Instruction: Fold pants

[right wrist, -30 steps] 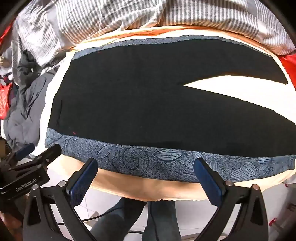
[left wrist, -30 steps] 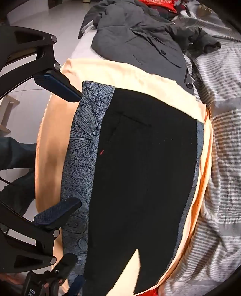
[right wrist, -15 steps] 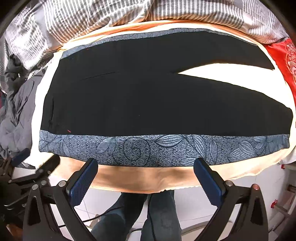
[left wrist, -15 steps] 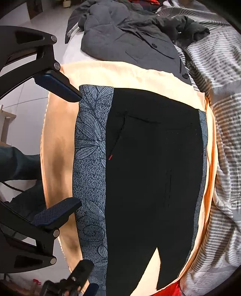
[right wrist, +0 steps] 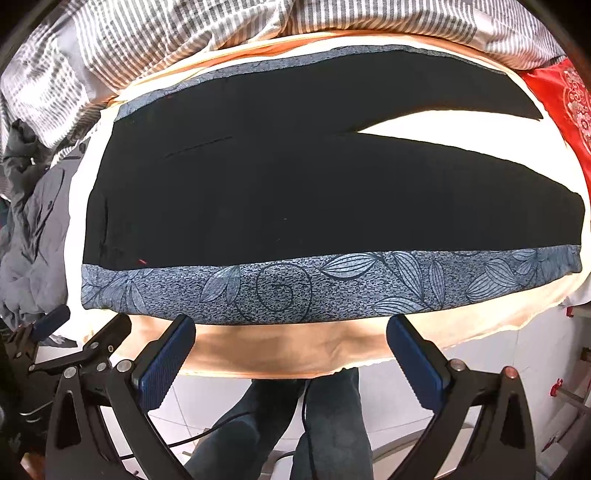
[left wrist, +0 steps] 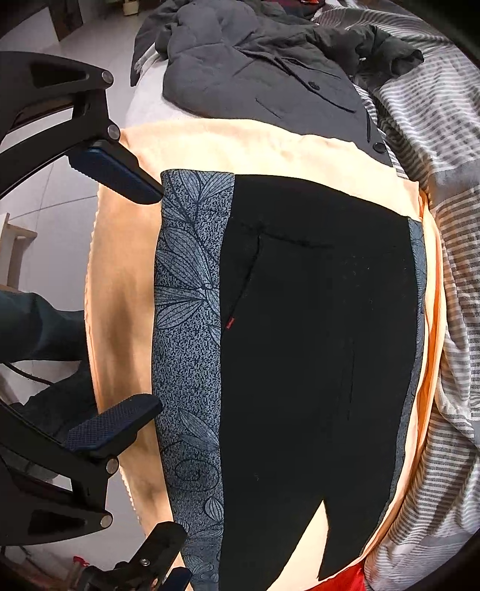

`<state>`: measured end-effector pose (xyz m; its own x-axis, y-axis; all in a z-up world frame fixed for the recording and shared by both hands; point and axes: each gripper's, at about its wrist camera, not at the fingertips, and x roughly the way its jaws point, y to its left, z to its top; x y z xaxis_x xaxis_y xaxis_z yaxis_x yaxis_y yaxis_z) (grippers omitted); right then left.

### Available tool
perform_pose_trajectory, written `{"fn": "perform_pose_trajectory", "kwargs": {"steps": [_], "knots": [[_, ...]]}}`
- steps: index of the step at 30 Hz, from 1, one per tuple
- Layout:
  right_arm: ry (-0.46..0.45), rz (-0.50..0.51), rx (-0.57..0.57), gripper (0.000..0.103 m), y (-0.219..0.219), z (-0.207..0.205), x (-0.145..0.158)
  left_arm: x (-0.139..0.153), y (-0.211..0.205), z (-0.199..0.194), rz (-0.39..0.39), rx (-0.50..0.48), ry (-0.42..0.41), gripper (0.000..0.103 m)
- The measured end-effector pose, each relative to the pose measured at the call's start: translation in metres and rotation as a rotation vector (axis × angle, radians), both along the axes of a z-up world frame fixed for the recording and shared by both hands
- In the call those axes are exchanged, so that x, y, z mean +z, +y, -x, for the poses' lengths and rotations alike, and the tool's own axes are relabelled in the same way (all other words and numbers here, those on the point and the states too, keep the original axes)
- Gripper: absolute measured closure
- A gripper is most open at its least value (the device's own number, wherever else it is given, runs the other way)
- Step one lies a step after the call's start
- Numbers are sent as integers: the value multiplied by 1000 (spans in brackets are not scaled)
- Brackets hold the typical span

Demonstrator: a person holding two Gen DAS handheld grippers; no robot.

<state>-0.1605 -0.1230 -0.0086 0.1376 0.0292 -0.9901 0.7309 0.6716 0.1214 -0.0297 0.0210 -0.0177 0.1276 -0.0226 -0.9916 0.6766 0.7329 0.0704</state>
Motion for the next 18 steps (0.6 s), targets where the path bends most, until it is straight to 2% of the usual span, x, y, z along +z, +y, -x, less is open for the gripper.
{"fn": "perform_pose_trajectory", "kwargs": {"steps": [18], "knots": [[6,-9,-23,0,3,14,-2,-1,1,18,-2,-14,16,0]]}}
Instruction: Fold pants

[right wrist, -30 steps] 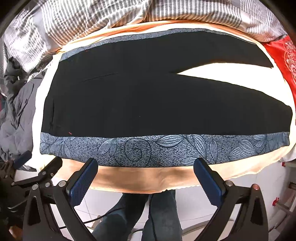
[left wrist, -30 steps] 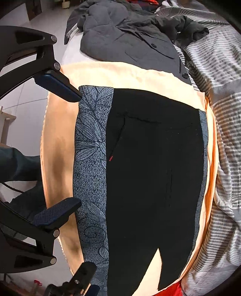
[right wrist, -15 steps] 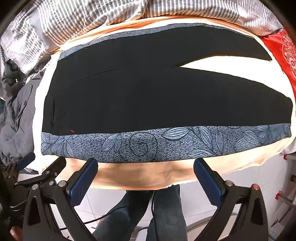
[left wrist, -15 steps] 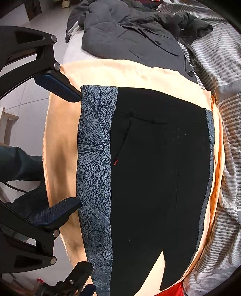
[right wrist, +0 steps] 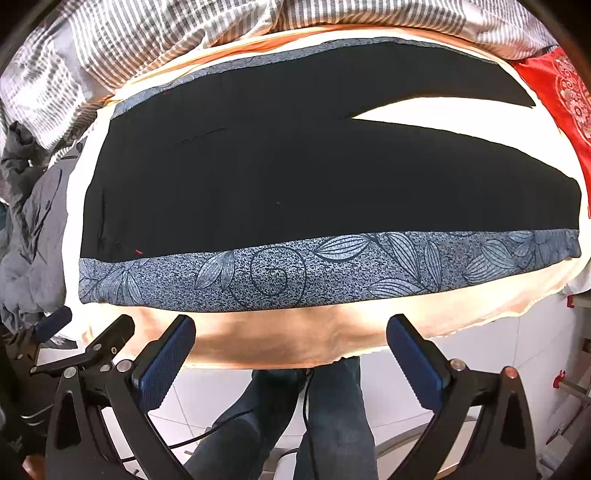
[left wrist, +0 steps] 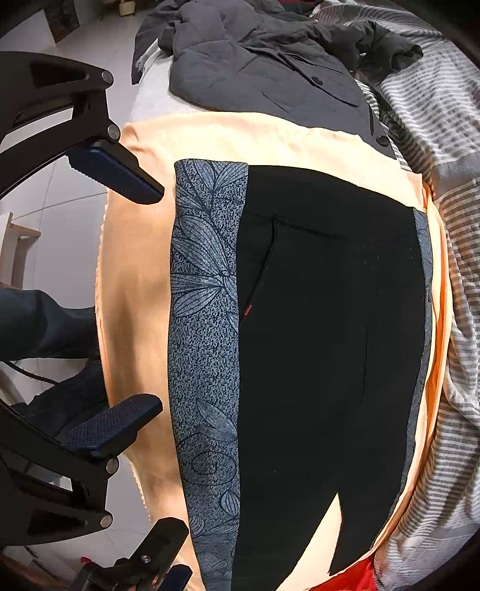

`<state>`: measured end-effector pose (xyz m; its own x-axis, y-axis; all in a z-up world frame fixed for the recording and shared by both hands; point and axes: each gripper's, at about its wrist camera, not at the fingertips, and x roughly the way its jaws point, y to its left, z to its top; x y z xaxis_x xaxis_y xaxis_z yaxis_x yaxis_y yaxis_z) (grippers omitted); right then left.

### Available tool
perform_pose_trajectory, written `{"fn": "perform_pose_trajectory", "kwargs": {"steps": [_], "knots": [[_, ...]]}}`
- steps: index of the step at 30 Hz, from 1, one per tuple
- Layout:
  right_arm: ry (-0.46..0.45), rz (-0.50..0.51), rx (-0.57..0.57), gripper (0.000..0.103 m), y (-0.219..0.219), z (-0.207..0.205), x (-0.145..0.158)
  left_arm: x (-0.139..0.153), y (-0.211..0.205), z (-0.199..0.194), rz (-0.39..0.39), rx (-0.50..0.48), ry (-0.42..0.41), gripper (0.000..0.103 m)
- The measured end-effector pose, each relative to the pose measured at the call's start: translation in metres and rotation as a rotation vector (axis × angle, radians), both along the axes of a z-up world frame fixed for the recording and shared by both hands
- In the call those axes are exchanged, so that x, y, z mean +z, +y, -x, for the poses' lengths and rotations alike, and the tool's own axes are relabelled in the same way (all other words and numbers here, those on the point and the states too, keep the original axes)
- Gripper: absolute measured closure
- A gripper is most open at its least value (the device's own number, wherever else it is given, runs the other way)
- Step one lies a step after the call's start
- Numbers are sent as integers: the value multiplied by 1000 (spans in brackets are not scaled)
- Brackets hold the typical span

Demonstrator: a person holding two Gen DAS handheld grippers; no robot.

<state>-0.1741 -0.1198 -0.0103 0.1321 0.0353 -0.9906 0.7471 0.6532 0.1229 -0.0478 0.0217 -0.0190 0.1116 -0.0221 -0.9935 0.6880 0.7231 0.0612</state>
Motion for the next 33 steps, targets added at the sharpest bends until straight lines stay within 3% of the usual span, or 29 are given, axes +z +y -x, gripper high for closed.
{"fn": "perform_pose_trajectory", "kwargs": {"steps": [23,29,33], "knots": [[-25,-23,-17,0,-4,10,-6,-7,0,0,-8,39,13,0],[-123,-114,-59,0,-7,15,-10,-13,11,-15,69,117,91,0],[-269,-283,-123,0,-12,22,-23,-17,23,-32,184,189,156,0]]}}
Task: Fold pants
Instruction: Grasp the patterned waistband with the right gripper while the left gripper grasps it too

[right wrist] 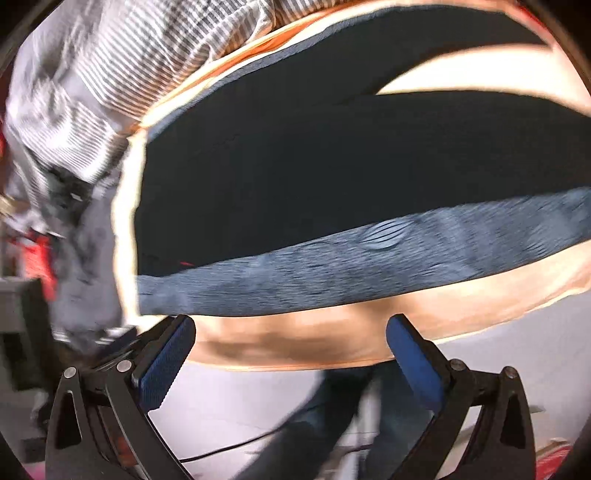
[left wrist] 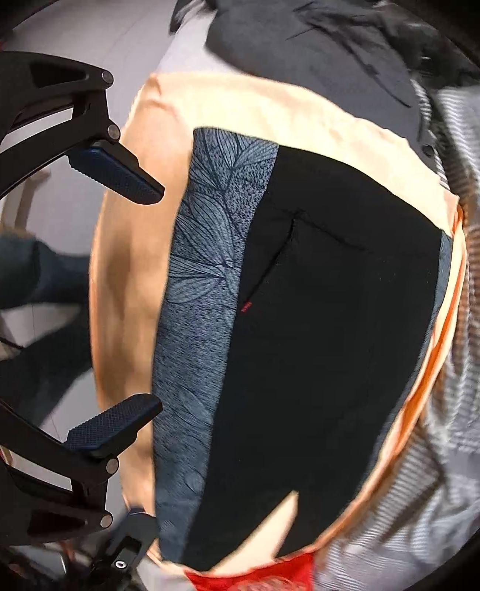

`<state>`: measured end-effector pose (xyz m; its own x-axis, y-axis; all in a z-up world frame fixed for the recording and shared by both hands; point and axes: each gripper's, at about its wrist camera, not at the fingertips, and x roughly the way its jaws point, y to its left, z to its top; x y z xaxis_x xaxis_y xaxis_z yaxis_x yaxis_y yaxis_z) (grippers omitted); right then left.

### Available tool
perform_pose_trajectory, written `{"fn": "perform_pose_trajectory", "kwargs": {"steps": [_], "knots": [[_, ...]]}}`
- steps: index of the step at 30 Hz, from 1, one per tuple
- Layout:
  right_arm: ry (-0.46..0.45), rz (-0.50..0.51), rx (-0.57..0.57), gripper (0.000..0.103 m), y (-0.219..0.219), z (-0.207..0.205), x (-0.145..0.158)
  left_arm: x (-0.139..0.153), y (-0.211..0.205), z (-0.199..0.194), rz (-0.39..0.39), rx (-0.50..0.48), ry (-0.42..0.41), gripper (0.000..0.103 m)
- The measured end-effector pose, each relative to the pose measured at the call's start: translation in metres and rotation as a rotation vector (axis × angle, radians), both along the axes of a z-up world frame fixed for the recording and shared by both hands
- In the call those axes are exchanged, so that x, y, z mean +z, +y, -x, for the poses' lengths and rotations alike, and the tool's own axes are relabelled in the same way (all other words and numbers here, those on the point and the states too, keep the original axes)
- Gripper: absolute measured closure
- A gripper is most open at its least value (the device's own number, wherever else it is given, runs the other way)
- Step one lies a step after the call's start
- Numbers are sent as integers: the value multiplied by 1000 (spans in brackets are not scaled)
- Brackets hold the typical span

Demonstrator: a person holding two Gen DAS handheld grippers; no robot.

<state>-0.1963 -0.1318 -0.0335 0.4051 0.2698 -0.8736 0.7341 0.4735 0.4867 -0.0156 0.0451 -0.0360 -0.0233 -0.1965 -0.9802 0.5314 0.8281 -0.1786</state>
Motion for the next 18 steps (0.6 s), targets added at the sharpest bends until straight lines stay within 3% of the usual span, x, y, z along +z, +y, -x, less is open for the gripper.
{"fn": "perform_pose_trajectory", "kwargs": {"steps": [3,6,7,9,11,14,18], "knots": [[-122,-165,-69,0,-4,9,-22,-5,6,-10,76,23,38,0],[-172,-280,-141,2,-4,18,-50,-14,9,-18,108,24,77,0],[-167,-304,-167,4,-3,22,-60,-18,10,-20,114,23,87,6],[-174,-349,-215,25,-3,28,-76,-25,9,-19,110,12,107,12],[-192,-390,-240,33,-1,32,-91,-31,11,-16,110,12,122,12],[-211,-411,-257,33,1,36,-108,-38,15,-13,109,5,134,12],[-320,-476,-335,33,-2,42,-126,-44,21,-12,109,-1,148,12]]}}
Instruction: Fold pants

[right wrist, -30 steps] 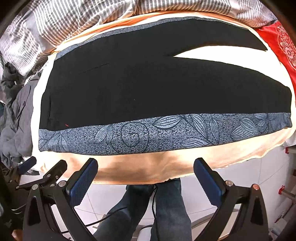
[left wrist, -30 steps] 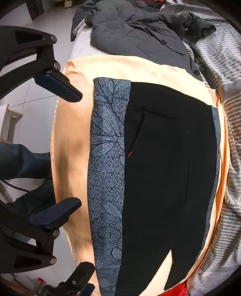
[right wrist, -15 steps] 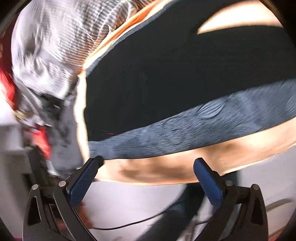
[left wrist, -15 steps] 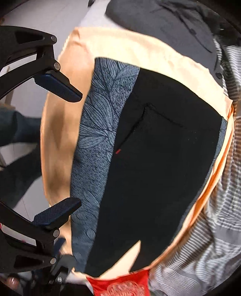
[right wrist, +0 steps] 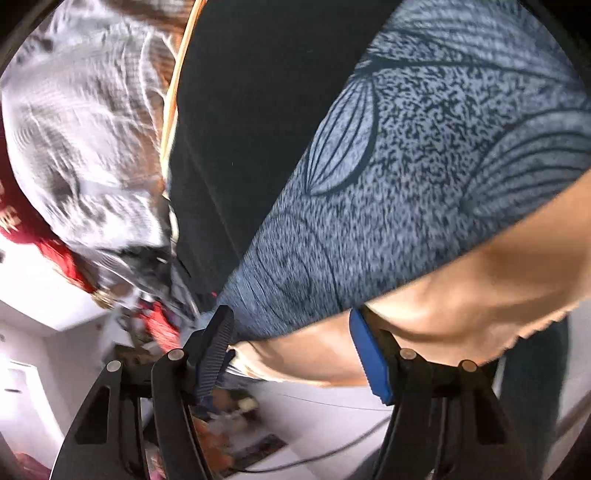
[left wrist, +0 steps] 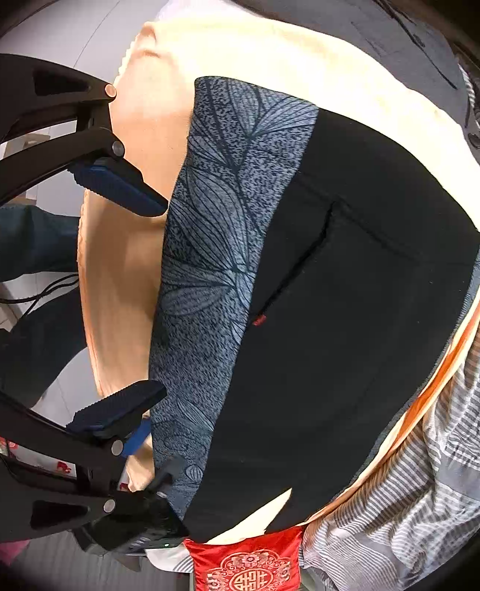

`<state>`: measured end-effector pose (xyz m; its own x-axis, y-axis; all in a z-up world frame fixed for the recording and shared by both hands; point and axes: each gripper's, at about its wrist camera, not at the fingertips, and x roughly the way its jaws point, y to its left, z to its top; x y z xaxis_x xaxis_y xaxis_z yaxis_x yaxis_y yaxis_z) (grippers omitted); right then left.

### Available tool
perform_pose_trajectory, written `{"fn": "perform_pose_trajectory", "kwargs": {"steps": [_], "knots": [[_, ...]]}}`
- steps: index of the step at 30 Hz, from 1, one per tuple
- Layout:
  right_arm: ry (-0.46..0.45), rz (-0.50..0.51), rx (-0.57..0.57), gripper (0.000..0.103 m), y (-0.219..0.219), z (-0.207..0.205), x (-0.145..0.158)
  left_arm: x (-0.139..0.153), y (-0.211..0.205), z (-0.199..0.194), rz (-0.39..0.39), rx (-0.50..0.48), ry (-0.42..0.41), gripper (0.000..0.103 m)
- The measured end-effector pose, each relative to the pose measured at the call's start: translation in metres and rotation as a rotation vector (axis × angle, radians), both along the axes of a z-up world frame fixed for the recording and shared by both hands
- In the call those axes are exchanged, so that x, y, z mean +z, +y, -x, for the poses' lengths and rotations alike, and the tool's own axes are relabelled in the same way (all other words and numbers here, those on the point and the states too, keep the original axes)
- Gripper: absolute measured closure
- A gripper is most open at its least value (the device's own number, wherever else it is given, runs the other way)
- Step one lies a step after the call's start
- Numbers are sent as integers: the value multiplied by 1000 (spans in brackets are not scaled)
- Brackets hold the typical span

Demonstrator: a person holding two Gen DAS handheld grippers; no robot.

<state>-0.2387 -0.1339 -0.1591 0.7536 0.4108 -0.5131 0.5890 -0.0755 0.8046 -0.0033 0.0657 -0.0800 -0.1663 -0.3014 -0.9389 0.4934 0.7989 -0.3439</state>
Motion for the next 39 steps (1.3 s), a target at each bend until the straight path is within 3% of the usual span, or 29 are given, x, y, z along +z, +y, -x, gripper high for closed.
{"fn": "perform_pose_trajectory", "kwargs": {"steps": [5,7,8,9,13,19,22,23,24,26,28,30,34,39], "knots": [[-101,-62,-64,33,-7,-11,-3,-7,7,-4,53,35,75,12],[-118,-103,-72,46,-8,-19,-3,-7,8,-5,92,44,118,12],[-129,-122,-74,63,-8,-22,-2,-7,7,-6,117,55,140,12],[-134,-133,-71,70,-10,-26,0,-7,7,-7,135,63,157,12],[-159,-157,-80,73,-15,-28,8,-8,12,-8,177,108,211,12],[-155,-155,-42,73,-18,-38,19,-15,21,-36,236,272,246,12],[-131,-156,-32,73,-19,-40,21,-14,19,-46,223,280,214,12],[-123,-159,-36,73,-19,-40,21,-13,16,-49,187,262,184,25],[-114,-156,-38,73,-20,-42,23,-13,14,-51,155,247,164,51],[-90,-141,-32,76,-20,-48,29,-14,12,-53,110,240,171,68],[-54,-124,-13,83,-20,-49,34,-4,18,-57,122,264,165,78],[-24,-108,10,88,-23,-50,42,10,18,-59,134,249,134,80],[-29,-35,70,89,-37,-61,72,49,3,-66,159,180,45,80],[-66,47,164,89,-75,-103,107,74,-27,-97,206,205,24,80]]}}
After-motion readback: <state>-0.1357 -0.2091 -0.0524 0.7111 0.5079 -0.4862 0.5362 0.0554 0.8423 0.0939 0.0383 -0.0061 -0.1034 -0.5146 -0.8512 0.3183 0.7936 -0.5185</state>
